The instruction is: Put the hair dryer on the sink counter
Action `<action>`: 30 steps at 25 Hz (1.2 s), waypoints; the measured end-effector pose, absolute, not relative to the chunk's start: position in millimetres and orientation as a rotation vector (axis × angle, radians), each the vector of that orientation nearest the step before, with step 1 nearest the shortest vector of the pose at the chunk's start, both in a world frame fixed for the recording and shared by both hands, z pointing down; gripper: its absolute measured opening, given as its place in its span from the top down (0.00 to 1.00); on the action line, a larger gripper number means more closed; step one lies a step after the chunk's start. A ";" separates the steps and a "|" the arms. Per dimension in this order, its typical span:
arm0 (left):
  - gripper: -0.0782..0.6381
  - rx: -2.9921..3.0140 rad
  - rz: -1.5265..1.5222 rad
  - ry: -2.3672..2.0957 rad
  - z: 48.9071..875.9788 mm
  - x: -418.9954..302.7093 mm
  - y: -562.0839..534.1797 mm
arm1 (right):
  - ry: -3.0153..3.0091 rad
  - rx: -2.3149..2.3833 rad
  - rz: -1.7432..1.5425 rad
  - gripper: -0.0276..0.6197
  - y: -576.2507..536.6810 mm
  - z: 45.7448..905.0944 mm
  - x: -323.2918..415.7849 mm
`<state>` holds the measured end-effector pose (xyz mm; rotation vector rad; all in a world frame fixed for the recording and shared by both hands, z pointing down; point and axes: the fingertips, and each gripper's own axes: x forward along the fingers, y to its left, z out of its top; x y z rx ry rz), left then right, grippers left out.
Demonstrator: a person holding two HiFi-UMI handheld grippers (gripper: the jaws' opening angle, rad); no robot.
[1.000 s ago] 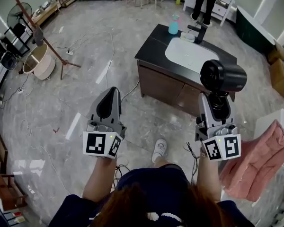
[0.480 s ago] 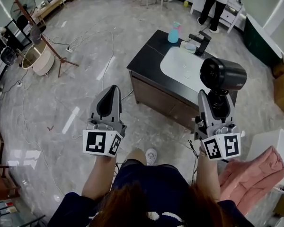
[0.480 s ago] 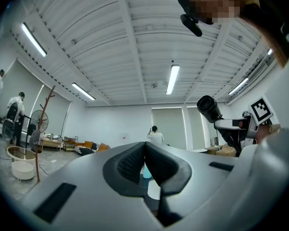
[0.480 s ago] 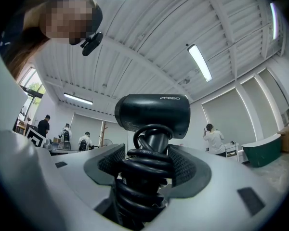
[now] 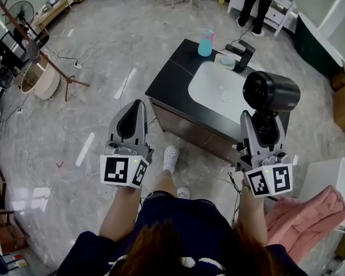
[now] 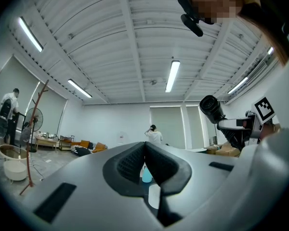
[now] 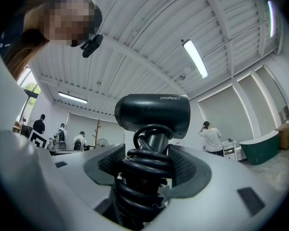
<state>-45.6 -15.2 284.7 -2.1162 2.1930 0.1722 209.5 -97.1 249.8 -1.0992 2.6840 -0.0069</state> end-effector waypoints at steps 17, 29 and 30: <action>0.87 -2.252 0.177 2.064 294.7 -224.6 -318.5 | 2.683 -1.211 0.034 0.50 -368.8 259.8 17.5; 0.87 -2.310 0.180 2.084 331.9 -276.4 -428.7 | 2.779 -1.223 -0.171 0.50 -472.4 321.6 -69.3; 0.87 -2.309 0.177 2.092 334.9 -278.8 -434.7 | 2.794 -1.228 -0.186 0.50 -478.9 327.4 -75.1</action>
